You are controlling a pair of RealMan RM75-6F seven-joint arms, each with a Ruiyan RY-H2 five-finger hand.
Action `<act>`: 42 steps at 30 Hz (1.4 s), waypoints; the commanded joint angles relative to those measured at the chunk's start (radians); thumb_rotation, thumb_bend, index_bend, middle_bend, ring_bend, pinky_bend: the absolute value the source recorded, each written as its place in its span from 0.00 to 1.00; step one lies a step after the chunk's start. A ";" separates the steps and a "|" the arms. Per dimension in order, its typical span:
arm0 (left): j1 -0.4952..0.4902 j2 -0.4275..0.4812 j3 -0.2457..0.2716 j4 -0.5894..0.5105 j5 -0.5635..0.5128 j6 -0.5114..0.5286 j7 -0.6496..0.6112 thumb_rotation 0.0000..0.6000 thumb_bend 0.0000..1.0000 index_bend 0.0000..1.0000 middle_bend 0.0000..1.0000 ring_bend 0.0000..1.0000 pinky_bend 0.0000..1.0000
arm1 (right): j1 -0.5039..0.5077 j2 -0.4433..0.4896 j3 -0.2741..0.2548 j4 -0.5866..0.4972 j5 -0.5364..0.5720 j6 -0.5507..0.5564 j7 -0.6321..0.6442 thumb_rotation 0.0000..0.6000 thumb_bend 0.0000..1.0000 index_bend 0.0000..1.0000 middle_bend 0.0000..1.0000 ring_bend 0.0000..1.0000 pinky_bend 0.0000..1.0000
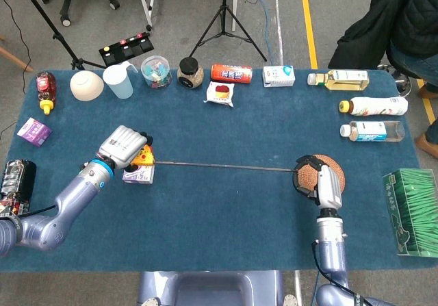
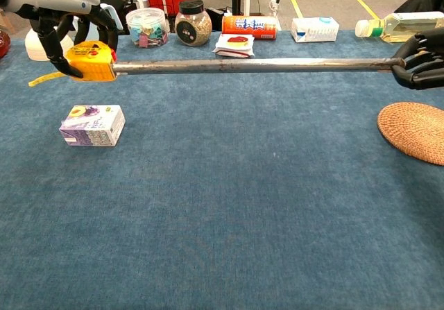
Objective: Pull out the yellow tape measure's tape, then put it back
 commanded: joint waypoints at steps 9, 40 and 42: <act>-0.059 -0.063 -0.046 -0.007 -0.093 0.011 0.057 1.00 0.35 0.54 0.38 0.42 0.48 | 0.043 -0.039 -0.003 -0.061 -0.018 -0.001 -0.051 1.00 0.54 0.76 0.37 0.32 0.24; -0.190 -0.171 -0.093 -0.002 -0.274 0.062 0.164 1.00 0.35 0.54 0.38 0.42 0.48 | 0.137 0.011 -0.040 -0.079 -0.045 -0.145 -0.076 1.00 0.17 0.00 0.03 0.00 0.07; -0.183 -0.153 -0.084 -0.009 -0.266 0.063 0.163 1.00 0.35 0.54 0.38 0.42 0.48 | 0.134 0.030 -0.043 -0.077 -0.056 -0.145 -0.066 1.00 0.17 0.00 0.03 0.00 0.07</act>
